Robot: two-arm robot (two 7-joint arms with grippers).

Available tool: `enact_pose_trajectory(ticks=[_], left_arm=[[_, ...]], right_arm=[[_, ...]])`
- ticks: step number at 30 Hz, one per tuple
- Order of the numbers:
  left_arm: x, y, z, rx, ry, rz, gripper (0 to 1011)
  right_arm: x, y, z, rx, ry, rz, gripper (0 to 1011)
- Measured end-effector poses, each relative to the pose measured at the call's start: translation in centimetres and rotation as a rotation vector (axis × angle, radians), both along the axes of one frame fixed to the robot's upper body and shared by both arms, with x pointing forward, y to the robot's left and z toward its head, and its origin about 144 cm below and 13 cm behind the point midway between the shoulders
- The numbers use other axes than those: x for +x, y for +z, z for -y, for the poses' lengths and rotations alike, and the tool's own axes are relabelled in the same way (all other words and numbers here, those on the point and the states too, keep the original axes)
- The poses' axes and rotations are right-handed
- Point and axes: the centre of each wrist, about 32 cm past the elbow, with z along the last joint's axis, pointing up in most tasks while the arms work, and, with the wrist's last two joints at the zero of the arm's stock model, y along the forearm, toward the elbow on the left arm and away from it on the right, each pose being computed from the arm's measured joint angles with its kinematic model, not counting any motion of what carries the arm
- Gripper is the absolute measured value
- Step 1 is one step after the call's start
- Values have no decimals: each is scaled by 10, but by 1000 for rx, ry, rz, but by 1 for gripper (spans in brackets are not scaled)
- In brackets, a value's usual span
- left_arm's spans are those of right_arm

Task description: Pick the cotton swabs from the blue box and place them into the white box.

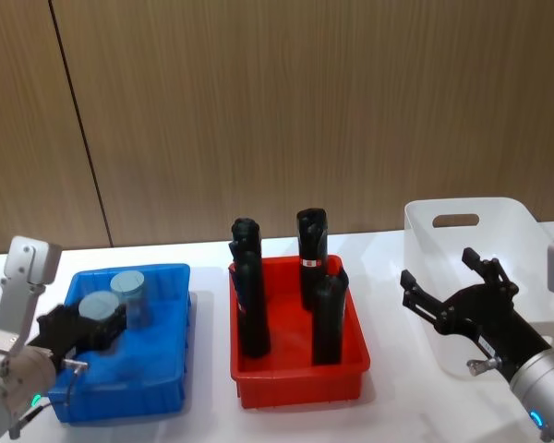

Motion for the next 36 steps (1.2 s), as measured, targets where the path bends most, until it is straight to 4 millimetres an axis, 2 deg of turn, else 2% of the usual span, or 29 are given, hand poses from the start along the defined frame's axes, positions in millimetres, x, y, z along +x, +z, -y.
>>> enact_pose_trajectory(ticks=[21,36], left_arm=[[-18,44,-13,25,-264,174,671],[-15,57,-16,-55,-485,229,670]], right_arm=[[0,0,0,0,0,0,1002],[0,0,0,0,0,0,1002]])
